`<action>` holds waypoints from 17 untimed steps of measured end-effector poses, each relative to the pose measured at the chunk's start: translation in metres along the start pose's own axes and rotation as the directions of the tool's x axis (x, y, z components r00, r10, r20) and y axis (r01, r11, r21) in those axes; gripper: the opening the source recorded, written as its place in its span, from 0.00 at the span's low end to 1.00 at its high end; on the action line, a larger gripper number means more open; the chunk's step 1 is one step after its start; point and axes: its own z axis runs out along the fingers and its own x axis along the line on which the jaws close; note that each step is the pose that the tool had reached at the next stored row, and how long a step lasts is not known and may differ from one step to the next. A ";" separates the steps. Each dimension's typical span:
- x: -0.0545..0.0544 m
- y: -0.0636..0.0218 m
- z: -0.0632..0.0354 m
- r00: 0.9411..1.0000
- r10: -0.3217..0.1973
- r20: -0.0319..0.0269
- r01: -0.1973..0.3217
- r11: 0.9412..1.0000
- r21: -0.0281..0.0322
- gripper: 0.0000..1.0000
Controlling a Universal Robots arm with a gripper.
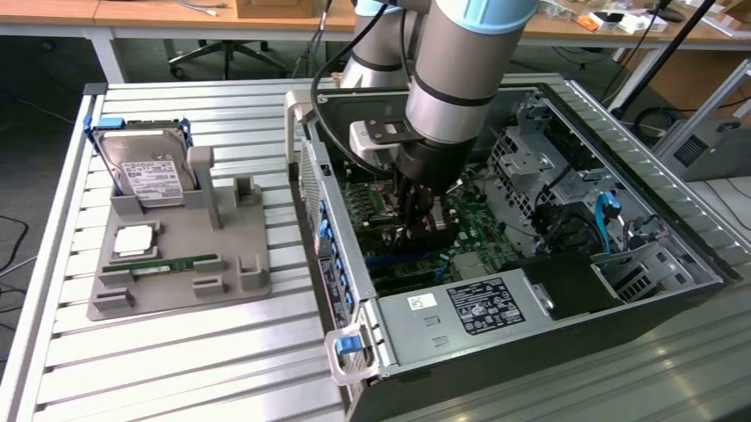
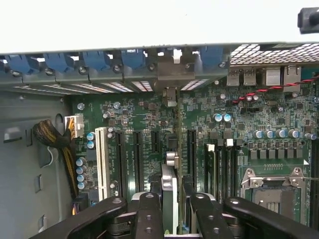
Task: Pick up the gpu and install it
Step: 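Insert the gpu into the slot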
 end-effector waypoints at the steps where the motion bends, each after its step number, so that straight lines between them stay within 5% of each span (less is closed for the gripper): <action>1: 0.000 0.0000 0.0000 1.000 0.000 0.000 0.000 1.000 0.000 0.27; 17: -0.002 0.0037 0.0008 1.000 0.001 0.000 -0.001 1.000 0.000 0.27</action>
